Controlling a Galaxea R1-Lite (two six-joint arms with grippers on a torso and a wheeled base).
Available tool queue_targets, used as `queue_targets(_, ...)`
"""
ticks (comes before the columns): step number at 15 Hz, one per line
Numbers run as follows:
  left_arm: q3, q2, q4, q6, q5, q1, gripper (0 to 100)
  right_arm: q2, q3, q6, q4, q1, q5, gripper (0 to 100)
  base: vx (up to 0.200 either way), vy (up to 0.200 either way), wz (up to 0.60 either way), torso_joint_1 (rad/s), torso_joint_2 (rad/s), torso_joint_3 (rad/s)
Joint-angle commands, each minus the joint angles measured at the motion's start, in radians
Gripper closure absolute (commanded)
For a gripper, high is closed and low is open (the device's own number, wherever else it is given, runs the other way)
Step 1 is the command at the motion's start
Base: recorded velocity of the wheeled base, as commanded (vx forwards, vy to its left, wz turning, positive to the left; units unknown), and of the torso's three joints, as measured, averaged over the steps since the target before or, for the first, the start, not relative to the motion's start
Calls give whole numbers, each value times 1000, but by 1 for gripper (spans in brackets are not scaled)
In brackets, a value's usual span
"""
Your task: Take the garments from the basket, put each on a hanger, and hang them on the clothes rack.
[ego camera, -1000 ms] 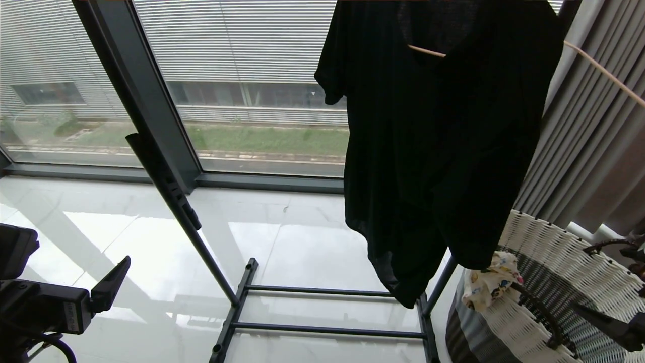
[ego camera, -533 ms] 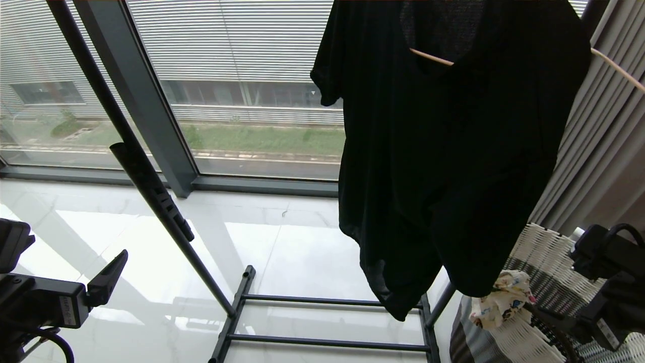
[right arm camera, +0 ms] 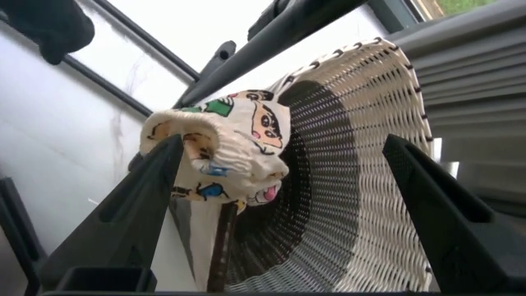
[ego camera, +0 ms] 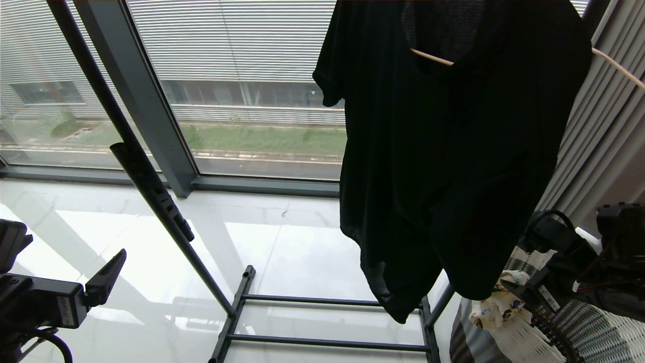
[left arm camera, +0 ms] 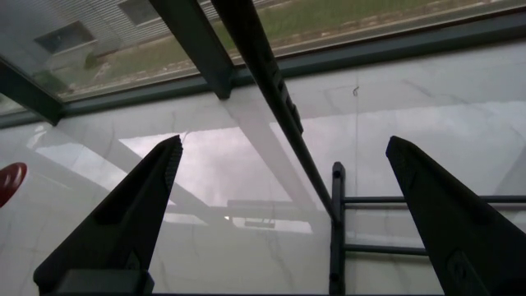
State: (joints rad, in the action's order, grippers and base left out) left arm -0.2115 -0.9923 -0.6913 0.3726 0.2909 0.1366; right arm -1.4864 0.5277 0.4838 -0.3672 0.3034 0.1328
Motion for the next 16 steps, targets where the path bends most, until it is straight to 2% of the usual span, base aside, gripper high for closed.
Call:
queue_targets(1, 0, 0, -1, 0, 1, 0, 0, -80, 14, 1, -29, -20, 5, 0, 0, 0, 0, 0, 0, 0)
queue_targets(4, 1, 0, -1, 2, 1, 0, 0, -109, 29, 2, -50, -36, 56, 0, 0, 0, 0, 0, 0, 0)
queue_targets(10, 3, 0, -1, 2, 1, 0, 0, -146, 28, -1, -76, -43, 59, 0, 0, 0, 0, 0, 0, 0)
queue_targets(11, 3, 0, -1, 2, 1, 0, 0, -160, 28, -1, -96, -41, 59, 100, 0, 0, 0, 0, 0, 0)
queue_targets(16, 3, 6, -1, 0, 1, 1, 0, -163, 26, 1, -104, -38, 59, 100, 0, 0, 0, 0, 0, 0)
